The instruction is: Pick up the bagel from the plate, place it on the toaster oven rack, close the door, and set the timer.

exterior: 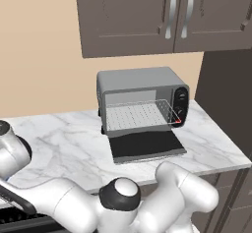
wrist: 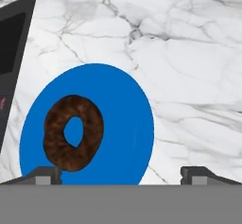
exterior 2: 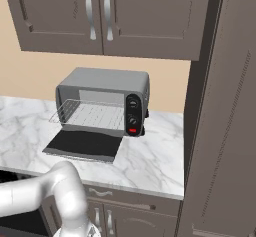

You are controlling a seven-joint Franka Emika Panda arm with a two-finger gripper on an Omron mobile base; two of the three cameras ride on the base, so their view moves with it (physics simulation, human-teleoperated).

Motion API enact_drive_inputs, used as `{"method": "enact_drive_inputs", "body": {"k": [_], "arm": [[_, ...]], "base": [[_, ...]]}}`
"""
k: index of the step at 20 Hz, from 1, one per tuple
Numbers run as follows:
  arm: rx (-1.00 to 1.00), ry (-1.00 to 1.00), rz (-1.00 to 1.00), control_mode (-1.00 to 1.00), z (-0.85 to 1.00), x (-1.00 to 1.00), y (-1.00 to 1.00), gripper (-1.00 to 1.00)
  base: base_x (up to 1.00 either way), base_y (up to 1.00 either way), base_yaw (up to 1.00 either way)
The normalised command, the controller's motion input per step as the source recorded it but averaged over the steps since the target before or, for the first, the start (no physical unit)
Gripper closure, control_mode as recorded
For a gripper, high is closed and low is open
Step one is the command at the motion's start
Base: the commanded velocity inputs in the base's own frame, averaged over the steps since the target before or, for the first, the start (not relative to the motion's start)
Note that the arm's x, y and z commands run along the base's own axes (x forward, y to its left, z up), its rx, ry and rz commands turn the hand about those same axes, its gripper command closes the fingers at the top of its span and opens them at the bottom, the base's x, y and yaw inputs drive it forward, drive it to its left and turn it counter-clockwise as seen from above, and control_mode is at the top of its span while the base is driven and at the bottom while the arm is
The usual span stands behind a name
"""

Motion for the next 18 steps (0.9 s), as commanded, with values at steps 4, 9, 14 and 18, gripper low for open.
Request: {"method": "enact_drive_inputs", "body": {"k": [4, 9, 14, 18], "arm": [[0.0, 0.07, 0.0, -1.0, -0.11, 0.32, 0.35, -1.0], [0.0, 0.11, 0.0, -1.0, -0.04, 0.28, 0.46, -1.0], [0.0, 0.09, -0.01, -1.0, -0.12, 0.2, 0.38, -1.0], [0.0, 0.1, -0.03, -1.0, -0.24, 0.08, 0.23, -1.0]], "base": [[0.0, 0.0, 0.0], [0.0, 0.0, 0.0], [0.0, 0.0, 0.0], [0.0, 0.0, 0.0]]}}
